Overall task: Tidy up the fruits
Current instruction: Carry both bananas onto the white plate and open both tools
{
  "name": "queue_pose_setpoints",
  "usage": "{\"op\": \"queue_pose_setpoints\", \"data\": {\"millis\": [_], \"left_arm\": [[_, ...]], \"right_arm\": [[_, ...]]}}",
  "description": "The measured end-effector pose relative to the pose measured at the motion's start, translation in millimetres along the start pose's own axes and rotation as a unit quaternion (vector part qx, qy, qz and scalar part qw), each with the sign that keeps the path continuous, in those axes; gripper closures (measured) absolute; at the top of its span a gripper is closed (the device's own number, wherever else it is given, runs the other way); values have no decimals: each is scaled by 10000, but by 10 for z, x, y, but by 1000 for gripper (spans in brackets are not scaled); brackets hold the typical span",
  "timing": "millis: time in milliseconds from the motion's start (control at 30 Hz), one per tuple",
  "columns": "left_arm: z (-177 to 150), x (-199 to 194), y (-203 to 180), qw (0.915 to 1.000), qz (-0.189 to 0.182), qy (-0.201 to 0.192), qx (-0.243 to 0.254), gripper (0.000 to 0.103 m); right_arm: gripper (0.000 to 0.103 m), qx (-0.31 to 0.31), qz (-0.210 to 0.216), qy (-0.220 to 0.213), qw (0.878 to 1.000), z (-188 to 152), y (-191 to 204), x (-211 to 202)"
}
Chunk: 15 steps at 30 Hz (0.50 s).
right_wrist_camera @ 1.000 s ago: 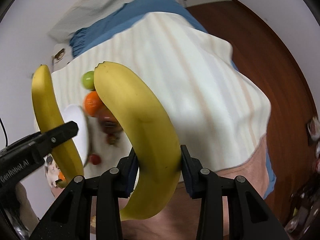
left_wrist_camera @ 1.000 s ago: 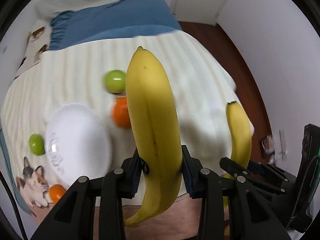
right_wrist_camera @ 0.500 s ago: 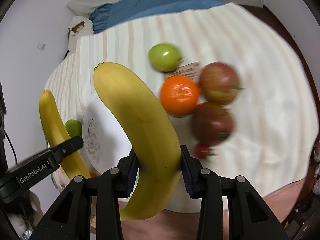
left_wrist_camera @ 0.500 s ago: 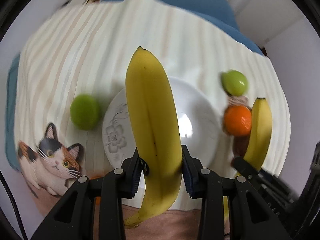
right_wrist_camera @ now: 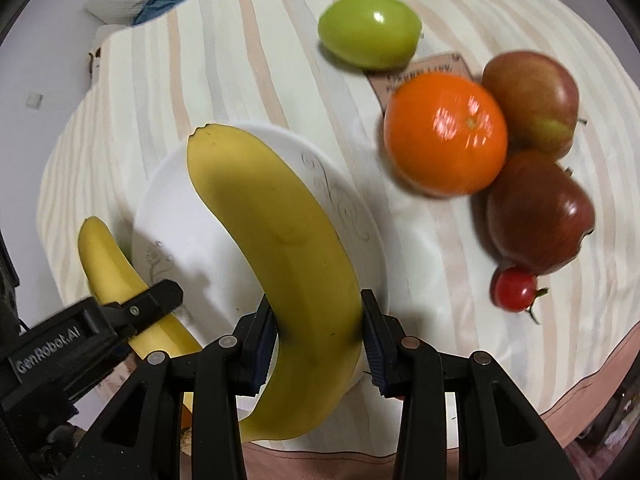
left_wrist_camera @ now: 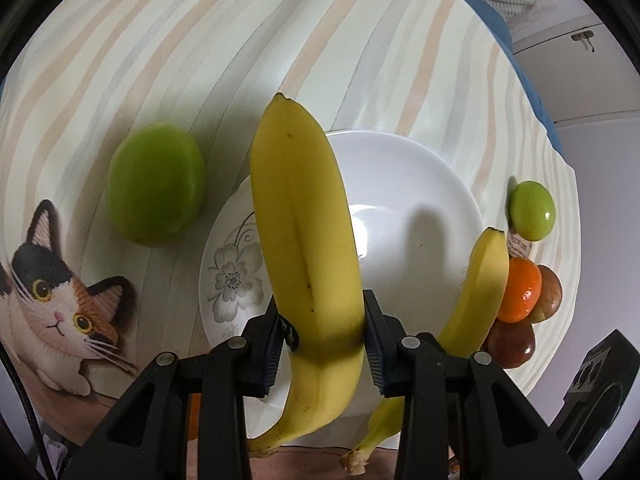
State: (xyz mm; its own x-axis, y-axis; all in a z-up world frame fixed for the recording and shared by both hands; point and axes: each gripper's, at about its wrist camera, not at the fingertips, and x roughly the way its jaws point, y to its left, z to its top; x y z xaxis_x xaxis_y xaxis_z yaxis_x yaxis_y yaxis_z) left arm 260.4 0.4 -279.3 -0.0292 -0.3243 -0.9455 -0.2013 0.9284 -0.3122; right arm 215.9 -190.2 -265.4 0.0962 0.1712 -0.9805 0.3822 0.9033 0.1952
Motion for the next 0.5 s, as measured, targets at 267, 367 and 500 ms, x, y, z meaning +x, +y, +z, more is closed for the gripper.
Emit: {"op": "queue_pose_setpoints", "data": {"millis": [267, 367, 500], "left_arm": [[12, 93, 131, 9998, 113, 133, -76, 67], [31, 2, 92, 9999, 134, 63, -19, 69], [48, -223, -14, 9996, 190, -92, 194, 66]], "right_arm": [[61, -49, -162, -114, 9998, -89, 89, -4], [60, -121, -234, -185, 9995, -68, 133, -49], [50, -148, -235, -163, 9995, -102, 123, -96]]}}
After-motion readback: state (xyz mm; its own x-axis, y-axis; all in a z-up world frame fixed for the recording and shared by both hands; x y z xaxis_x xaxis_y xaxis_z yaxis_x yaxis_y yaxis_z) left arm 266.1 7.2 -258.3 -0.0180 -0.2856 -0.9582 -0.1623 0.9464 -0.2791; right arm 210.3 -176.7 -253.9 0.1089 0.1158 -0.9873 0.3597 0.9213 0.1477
